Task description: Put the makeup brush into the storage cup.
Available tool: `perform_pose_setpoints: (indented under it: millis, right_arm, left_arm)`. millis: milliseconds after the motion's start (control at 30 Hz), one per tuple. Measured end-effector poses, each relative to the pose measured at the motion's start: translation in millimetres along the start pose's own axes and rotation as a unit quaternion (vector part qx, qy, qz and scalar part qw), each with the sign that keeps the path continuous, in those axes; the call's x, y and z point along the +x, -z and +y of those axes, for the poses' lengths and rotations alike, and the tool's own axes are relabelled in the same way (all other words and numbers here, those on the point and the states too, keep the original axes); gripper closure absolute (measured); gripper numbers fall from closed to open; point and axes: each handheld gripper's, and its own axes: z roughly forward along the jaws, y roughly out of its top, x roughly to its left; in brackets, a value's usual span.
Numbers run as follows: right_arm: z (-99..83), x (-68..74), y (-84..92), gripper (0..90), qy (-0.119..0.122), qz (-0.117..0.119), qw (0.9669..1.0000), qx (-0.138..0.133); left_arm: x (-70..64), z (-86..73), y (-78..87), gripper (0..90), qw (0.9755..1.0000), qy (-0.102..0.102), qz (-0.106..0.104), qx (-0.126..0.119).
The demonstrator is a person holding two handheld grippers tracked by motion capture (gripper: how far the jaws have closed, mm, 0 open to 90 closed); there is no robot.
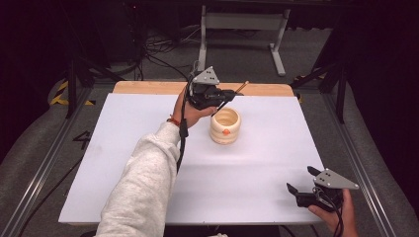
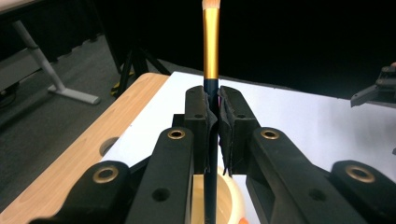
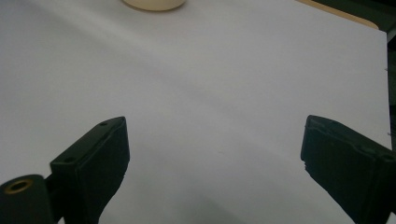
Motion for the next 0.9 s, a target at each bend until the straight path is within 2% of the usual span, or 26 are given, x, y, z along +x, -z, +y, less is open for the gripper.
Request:
perform_pose_setpoints:
  millis: [267,367,567,633,900]
  right_arm:
    - [-0.7,-1.4,0.2,8.7,-0.008,0.003,1.0000,-0.001]
    - [-0.8,-1.4,-0.1,8.7,-0.008,0.004,1.0000,0.000]
    - [-0.9,-2.0,-0.6,8.7,-0.009,0.005,0.9999,0.002]
    - [-1.0,-1.9,0.2,8.7,-0.009,0.005,0.9999,0.001]
    - [-1.3,-2.1,0.8,8.7,-0.008,0.009,0.9999,-0.004]
  left_arm:
    - [-1.7,0.7,-10.2,83.0,1.0000,0.004,-0.005,0.000]
    - [-3.0,0.8,-13.6,82.9,1.0000,0.004,0.003,0.000]
    - [-3.6,-0.8,-19.5,82.9,0.9998,0.018,0.000,-0.013]
    - [-4.3,-0.3,-20.9,82.9,0.9999,0.010,0.003,-0.011]
    - [-7.3,-1.0,-27.6,82.9,0.9997,0.018,-0.001,-0.019]
